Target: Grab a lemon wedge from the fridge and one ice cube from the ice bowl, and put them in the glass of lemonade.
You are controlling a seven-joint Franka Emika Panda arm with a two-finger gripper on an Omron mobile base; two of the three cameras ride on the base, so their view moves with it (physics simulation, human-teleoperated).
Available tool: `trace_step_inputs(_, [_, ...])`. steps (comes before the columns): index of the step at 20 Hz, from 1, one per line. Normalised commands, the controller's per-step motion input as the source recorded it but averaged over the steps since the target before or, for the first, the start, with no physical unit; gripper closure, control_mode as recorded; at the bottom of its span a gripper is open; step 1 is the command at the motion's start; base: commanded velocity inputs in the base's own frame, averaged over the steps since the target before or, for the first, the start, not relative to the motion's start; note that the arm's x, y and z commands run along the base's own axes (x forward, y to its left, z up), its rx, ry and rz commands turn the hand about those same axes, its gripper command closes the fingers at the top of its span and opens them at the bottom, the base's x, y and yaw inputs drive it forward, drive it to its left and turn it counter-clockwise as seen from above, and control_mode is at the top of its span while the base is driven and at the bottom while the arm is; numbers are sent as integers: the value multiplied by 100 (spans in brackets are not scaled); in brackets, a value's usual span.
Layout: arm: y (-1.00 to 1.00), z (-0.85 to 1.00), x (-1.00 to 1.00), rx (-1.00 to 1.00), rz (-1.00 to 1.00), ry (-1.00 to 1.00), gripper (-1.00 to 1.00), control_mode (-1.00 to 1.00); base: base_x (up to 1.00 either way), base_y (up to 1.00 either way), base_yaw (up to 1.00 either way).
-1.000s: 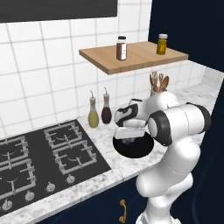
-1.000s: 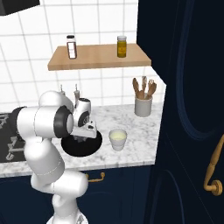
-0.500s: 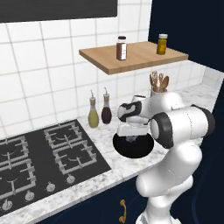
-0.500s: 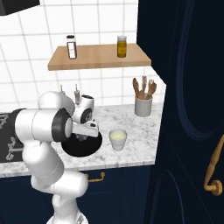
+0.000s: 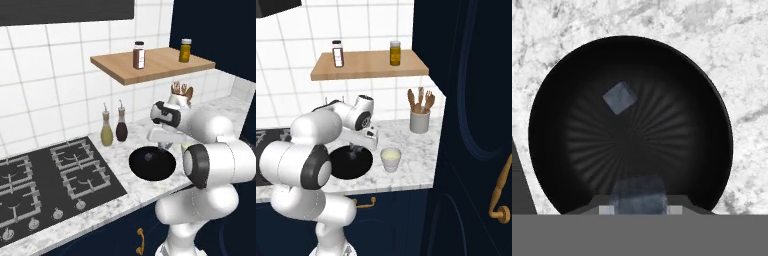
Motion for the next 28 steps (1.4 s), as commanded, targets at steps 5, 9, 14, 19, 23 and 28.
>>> trace_step_inputs(5, [-25, 21, 15, -17, -21, 4, 100, -100, 0, 0, 0])
trace_step_inputs(9, [-82, -28, 30, -3, -23, 2, 100, -100, 0, 0, 0])
trace_step_inputs(14, [-81, 4, 47, -4, -18, 0, 100, -100, 0, 0, 0])
trace_step_inputs(19, [-44, -11, 23, -1, -5, 2, 100, -100, 0, 0, 0])
trace_step_inputs(23, [-10, -9, -7, 0, 0, 2, 100, -100, 0, 0, 0])
trace_step_inputs(28, [-8, -4, -6, 0, 0, 0, 100, -100, 0, 0, 0])
